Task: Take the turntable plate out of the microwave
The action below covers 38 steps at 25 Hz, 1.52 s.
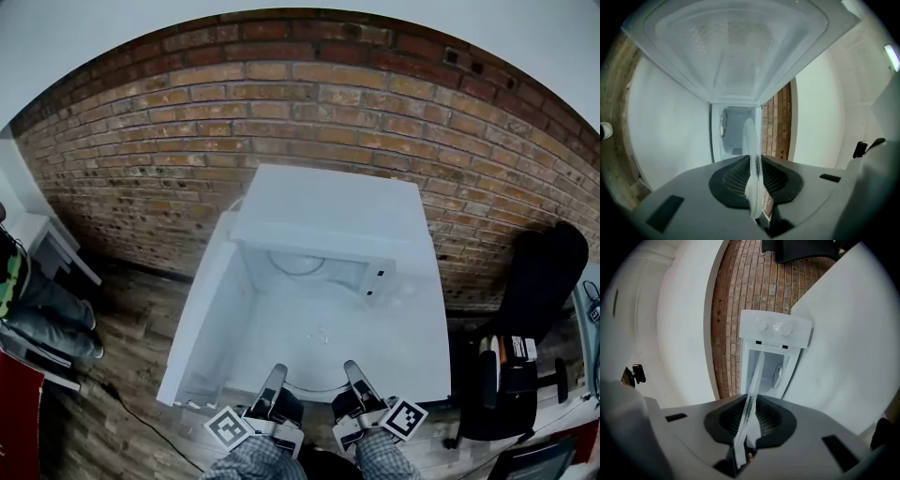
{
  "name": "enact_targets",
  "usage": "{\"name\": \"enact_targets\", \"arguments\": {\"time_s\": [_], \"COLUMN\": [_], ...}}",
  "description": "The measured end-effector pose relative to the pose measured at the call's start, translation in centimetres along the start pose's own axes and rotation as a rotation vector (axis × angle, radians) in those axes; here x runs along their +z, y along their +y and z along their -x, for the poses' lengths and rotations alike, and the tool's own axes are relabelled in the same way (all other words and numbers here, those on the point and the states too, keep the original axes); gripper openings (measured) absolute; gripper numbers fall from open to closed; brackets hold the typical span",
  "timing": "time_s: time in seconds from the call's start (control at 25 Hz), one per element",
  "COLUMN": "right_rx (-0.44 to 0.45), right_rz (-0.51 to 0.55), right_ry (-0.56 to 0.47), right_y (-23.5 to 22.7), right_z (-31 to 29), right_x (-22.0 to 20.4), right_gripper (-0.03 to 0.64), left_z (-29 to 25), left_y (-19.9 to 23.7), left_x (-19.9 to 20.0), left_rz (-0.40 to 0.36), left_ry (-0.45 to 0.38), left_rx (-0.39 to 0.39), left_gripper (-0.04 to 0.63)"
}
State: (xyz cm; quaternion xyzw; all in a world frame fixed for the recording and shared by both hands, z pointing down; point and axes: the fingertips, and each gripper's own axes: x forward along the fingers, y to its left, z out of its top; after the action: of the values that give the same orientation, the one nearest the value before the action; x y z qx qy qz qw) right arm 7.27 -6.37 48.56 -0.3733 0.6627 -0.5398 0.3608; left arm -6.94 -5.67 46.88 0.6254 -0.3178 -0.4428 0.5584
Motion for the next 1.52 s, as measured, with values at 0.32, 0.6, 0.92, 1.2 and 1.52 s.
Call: {"name": "enact_targets", "arguments": {"time_s": [0.32,0.6,0.92,1.2,1.52], "right_rx": [0.013,0.01,0.011,0.018,0.017], "right_rz": [0.024,0.029,0.033,0.049,0.056], "right_ry": [-0.021,-0.08,-0.119,-0.14,-0.137], "right_y": [4.1,6.3,6.6,6.5,6.8], "right_z": [4.3,6.3,6.1,5.8,5.4], "right_x": [-0.5,-0.7,-1.4,-1.2,-1.2], "right_gripper": [0.052,0.052,0.052,0.052,0.052], "left_z": [3.0,3.4,3.2,2.6,2.4], "left_y": [-3.8,-6.4,-6.8,-6.6,-6.6], "left_x": [-2.8,-3.7,-3.0,-2.7,-2.3], "left_rz": [0.011,0.012,0.017,0.023,0.043], "left_ry": [0.008,0.073,0.108,0.13,0.125], "left_rx": [-0.034,-0.043,-0.052,-0.066,-0.072], "left_gripper": [0.054,0.054,0.054,0.054,0.054]}}
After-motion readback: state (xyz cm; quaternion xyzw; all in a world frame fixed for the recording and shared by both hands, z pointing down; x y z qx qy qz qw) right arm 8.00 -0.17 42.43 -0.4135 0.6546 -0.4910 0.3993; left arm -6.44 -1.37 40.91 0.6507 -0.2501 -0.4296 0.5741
